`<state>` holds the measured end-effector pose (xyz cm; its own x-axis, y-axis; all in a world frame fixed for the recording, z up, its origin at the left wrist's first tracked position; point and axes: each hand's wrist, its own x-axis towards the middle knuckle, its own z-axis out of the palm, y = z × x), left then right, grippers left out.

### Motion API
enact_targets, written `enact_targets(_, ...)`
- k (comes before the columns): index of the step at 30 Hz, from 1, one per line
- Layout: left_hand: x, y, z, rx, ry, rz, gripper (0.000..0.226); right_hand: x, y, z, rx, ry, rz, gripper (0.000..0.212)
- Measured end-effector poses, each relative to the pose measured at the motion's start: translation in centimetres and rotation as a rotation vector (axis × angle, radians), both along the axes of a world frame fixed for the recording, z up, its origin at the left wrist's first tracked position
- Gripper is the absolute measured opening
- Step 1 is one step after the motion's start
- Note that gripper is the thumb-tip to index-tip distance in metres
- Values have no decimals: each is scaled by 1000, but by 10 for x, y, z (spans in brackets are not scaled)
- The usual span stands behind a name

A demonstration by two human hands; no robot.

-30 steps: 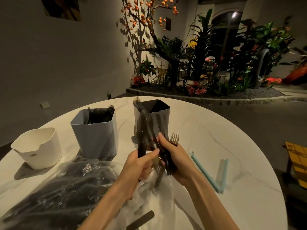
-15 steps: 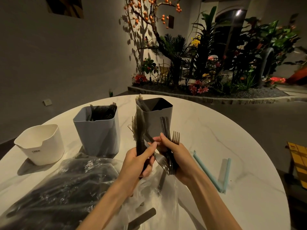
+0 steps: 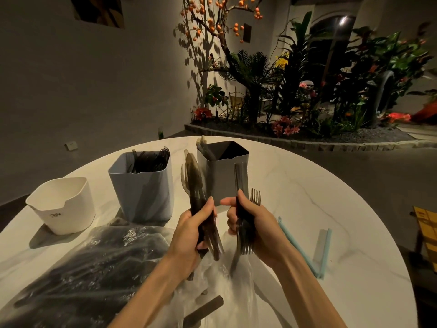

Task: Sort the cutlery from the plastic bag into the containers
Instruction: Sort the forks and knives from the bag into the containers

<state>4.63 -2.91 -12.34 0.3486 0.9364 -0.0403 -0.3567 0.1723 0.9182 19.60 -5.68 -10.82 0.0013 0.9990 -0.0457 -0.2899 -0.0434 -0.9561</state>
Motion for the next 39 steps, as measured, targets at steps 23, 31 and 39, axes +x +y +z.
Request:
enact_targets(23, -10, 0, 3, 161, 282, -23, 23, 11, -3, 11, 26, -75, -457, 35)
enact_targets(31, -34, 6, 52, 231, 344, -203, 33, 21, -11, 50, 435, -1055, -302, 31)
enact_targets(39, -43, -13, 76, -47, 12, -248, 31, 3, -37, 63, 374, -1025, 75, 16)
